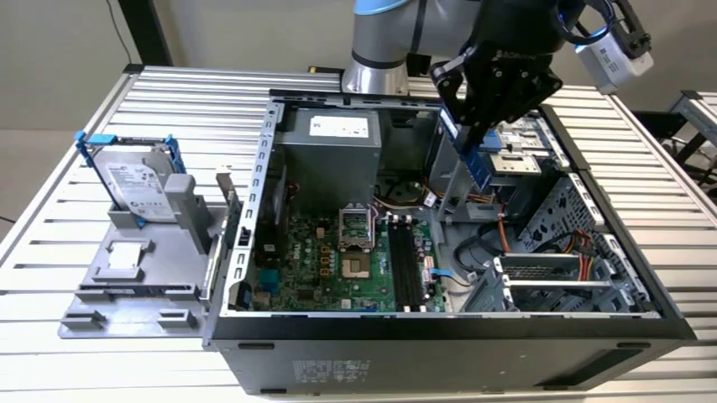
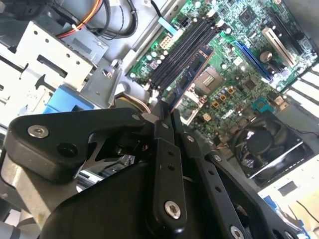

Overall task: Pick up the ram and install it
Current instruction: 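Insert the ram into the slot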

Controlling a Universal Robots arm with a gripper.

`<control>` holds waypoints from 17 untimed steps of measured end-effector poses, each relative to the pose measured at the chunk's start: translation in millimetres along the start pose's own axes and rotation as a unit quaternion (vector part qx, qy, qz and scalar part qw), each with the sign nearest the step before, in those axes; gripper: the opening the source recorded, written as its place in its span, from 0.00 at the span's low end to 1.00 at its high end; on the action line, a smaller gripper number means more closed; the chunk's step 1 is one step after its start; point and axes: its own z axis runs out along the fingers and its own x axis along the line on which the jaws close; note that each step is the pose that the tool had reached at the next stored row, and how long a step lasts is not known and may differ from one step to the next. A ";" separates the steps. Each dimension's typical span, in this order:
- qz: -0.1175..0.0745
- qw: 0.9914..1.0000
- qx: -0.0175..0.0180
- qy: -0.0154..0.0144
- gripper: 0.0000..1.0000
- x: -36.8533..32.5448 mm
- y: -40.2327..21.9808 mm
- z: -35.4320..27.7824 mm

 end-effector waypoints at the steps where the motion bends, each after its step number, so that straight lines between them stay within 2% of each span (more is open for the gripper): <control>1: 0.001 1.000 0.000 0.000 0.00 0.0 0.1 1.4; 4: 0.009 1.000 0.000 0.000 0.00 -0.2 0.2 4.6; 9: 0.036 0.999 -0.002 -0.001 0.00 -0.4 0.2 12.8; 13: 0.037 0.999 -0.001 -0.007 0.00 -0.5 -0.2 18.6; 17: 0.042 0.999 -0.001 -0.010 0.00 -0.3 -3.1 25.8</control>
